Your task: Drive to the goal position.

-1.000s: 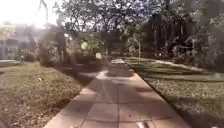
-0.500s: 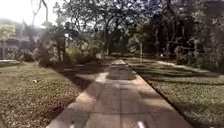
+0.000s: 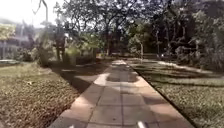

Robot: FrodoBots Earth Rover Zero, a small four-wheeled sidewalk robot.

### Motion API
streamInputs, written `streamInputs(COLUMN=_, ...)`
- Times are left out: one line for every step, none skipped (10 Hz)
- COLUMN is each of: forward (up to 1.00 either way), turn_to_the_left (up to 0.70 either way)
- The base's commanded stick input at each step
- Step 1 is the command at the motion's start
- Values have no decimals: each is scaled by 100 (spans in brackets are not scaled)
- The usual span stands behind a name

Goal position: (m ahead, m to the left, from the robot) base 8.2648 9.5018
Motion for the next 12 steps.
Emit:
streamInputs(forward=50, turn_to_the_left=0)
streamInputs(forward=50, turn_to_the_left=0)
streamInputs(forward=50, turn_to_the_left=0)
streamInputs(forward=50, turn_to_the_left=0)
streamInputs(forward=50, turn_to_the_left=0)
streamInputs(forward=50, turn_to_the_left=0)
streamInputs(forward=50, turn_to_the_left=0)
streamInputs(forward=50, turn_to_the_left=0)
streamInputs(forward=50, turn_to_the_left=0)
streamInputs(forward=50, turn_to_the_left=0)
streamInputs(forward=50, turn_to_the_left=0)
streamInputs(forward=50, turn_to_the_left=-2)
